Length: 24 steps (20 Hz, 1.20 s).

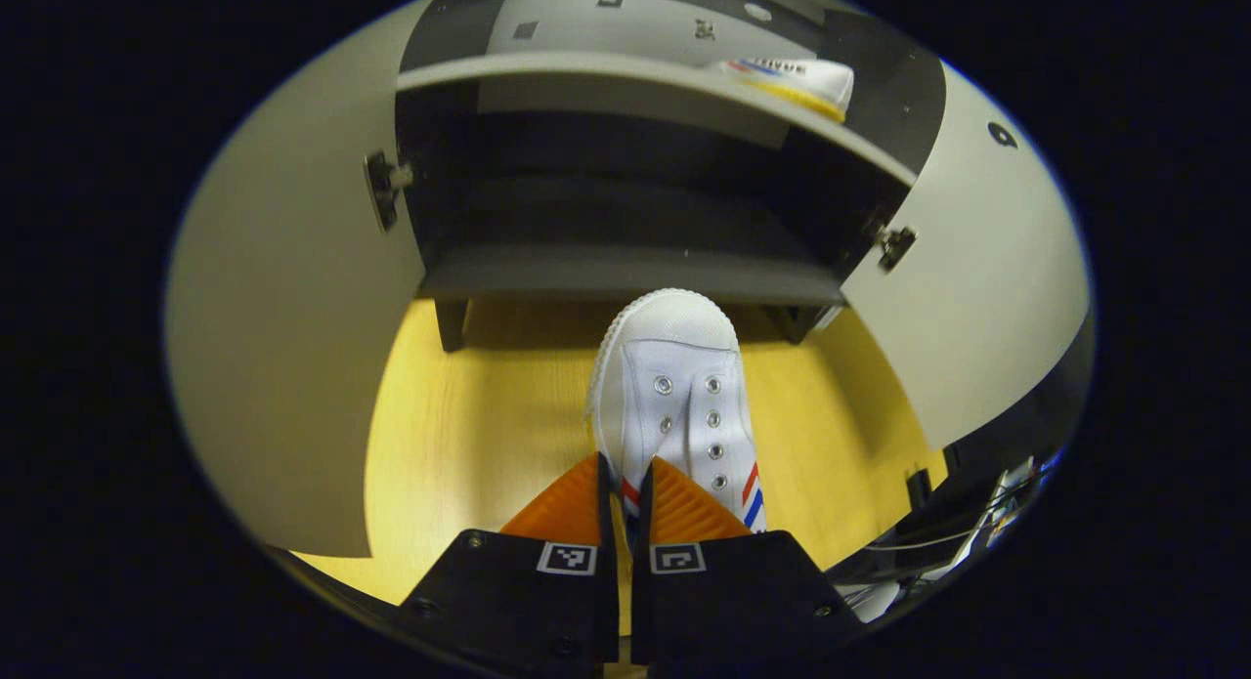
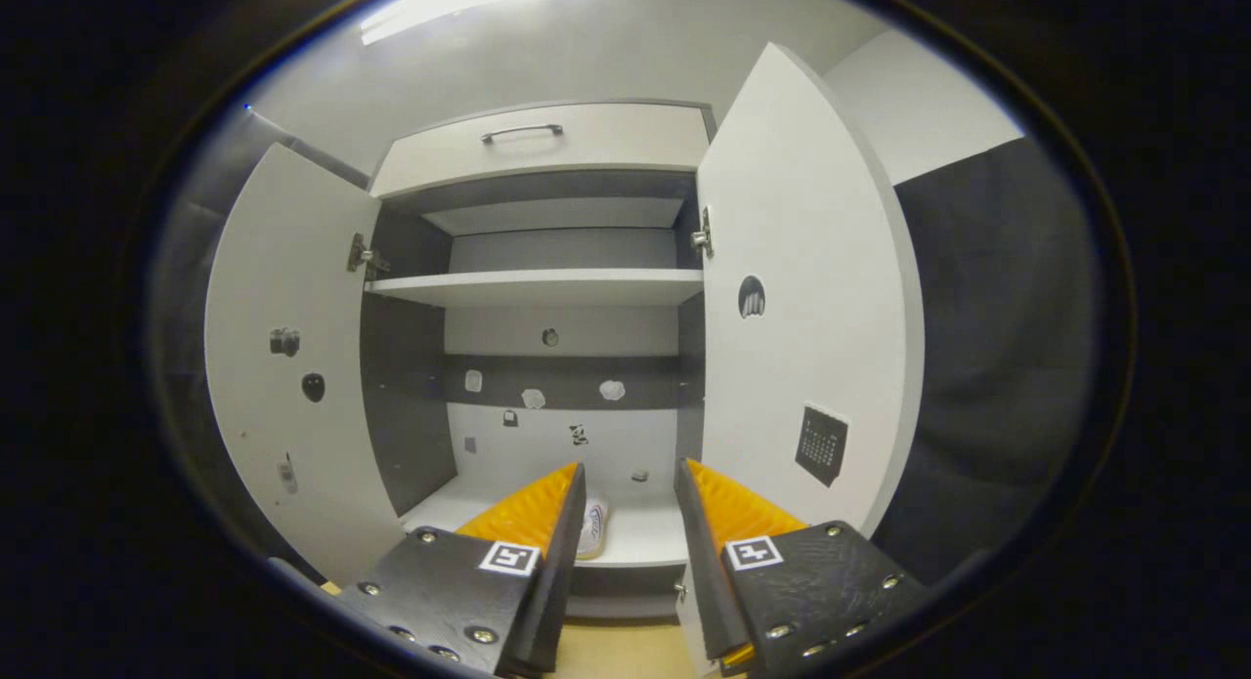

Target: Grab one shoe with the right hand and put it into the shoe cabinet, grab the other shoe with the left hand and put it into the shoe cabinet; then close the right door with the right hand and the left door with the left hand.

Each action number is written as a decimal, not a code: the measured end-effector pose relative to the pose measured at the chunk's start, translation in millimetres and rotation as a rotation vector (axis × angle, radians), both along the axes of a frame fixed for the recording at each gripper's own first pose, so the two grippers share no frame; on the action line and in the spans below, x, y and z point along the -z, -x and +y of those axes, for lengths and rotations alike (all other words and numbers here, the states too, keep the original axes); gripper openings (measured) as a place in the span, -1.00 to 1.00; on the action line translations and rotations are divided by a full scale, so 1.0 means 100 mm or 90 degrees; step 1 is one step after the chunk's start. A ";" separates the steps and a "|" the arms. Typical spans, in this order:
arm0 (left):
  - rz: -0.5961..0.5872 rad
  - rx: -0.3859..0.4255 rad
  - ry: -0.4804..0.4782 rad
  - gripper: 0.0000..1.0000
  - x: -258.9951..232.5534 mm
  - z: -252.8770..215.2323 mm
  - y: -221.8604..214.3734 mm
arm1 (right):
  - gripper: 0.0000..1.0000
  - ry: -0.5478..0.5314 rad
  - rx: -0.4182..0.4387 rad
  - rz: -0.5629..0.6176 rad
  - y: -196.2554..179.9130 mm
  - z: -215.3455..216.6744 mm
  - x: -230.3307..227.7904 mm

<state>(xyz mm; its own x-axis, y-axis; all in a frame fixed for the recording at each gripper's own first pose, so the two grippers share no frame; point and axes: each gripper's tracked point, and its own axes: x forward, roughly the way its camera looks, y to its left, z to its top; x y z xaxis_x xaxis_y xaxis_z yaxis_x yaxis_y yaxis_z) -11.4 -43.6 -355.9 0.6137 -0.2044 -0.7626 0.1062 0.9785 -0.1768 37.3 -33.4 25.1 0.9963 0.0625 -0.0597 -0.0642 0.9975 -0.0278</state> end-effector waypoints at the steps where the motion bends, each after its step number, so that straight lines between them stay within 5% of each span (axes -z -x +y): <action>1: -0.022 -0.001 0.003 -0.89 -0.20 0.05 -0.05 | 0.10 -0.003 -0.002 -0.001 -0.01 0.01 0.00; 13: -0.230 0.000 0.039 -0.89 -1.88 -0.03 -1.27 | 0.10 -0.021 -0.017 -0.005 -0.01 0.09 0.02; 24: -0.248 -0.064 0.049 -0.89 -2.13 0.06 -2.54 | 0.10 -0.010 -0.002 0.007 0.06 0.05 0.16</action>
<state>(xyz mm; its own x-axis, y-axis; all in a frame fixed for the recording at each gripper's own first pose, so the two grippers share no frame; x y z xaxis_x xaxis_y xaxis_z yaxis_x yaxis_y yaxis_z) 242.2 -37.8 -143.3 0.8738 -0.1758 -0.4534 0.0841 0.9729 -0.2152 31.7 -28.2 8.7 0.9954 0.0659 -0.0692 -0.0669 0.9977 -0.0122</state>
